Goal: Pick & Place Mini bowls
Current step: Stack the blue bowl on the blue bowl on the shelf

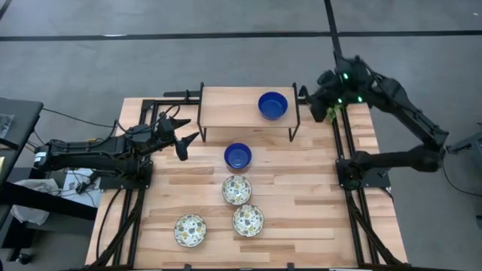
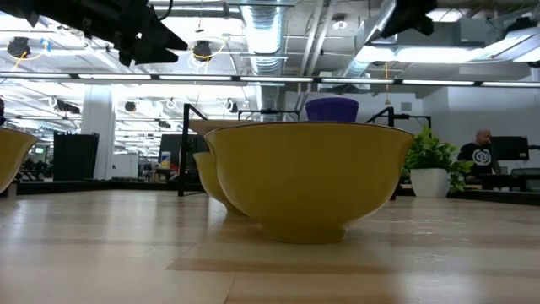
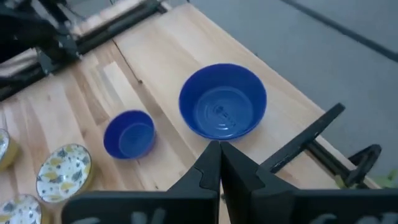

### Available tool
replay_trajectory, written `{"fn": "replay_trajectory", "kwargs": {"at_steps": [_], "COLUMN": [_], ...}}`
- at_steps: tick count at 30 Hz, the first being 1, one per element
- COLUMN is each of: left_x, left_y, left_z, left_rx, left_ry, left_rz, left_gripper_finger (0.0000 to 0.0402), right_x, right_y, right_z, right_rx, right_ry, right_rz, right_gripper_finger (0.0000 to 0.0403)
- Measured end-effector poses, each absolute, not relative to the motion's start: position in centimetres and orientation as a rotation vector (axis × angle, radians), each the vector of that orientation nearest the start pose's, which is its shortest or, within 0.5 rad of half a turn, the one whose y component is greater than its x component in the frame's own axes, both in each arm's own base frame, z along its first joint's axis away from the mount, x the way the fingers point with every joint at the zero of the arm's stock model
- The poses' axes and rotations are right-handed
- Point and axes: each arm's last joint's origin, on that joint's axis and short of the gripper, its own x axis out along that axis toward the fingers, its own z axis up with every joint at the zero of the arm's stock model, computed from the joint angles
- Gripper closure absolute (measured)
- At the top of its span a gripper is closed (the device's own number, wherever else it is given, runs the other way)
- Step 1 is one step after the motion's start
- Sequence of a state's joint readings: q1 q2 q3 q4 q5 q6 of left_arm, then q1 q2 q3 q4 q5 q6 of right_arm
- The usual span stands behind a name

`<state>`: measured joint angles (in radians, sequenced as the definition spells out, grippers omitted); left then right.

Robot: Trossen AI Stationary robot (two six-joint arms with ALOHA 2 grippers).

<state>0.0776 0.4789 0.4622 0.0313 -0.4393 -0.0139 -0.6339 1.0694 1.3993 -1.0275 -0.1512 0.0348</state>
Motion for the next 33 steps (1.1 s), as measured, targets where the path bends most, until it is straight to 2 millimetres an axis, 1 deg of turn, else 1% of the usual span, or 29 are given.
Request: {"fn": "replay_trajectory", "kwargs": {"at_steps": [4, 8, 13, 16, 20, 23, 27, 31, 33], "left_x": [12.4, 12.4, 12.5, 12.5, 12.5, 12.9, 13.7, 14.8, 15.5], "left_y": [2.2, 2.2, 2.2, 2.2, 2.2, 2.2, 2.0, 2.0, 1.9], "left_z": [28.5, 28.7, 28.7, 28.7, 28.7, 28.5, 28.1, 27.6, 27.7], "left_rx": [-0.068, -0.078, -0.078, -0.079, -0.098, -0.100, -0.090, -0.084, -0.080], "left_ry": [-0.059, -0.077, -0.079, -0.083, -0.086, -0.073, -0.028, 0.008, 0.026], "left_rz": [0.516, 0.515, 0.514, 0.514, 0.514, 0.489, 0.415, 0.388, 0.381], "left_gripper_finger": [0.0116, 0.0116, 0.0116, 0.0116, 0.0116, 0.0116, 0.0116, 0.0116, 0.0116], "right_x": [13.3, 11.8, 10.1, 9.4, 8.5, 8.1, 7.9, 8.0, 8.0], "right_y": [-8.4, -6.7, -5.1, -4.4, -3.7, -3.4, -3.2, -3.0, -3.0], "right_z": [38.7, 36.9, 35.3, 34.5, 33.3, 31.9, 29.8, 28.1, 27.3], "right_rx": [0.323, 0.337, 0.337, 0.324, 0.323, 0.332, 0.375, 0.391, 0.396], "right_ry": [0.554, 0.482, 0.412, 0.375, 0.340, 0.321, 0.302, 0.253, 0.223], "right_rz": [-0.488, -0.515, -0.537, -0.512, -0.492, -0.477, -0.470, -0.449, -0.440], "right_gripper_finger": [0.0403, 0.0403, 0.0403, 0.0403, 0.0403, 0.0403, 0.0403, 0.0403, 0.0403]}}
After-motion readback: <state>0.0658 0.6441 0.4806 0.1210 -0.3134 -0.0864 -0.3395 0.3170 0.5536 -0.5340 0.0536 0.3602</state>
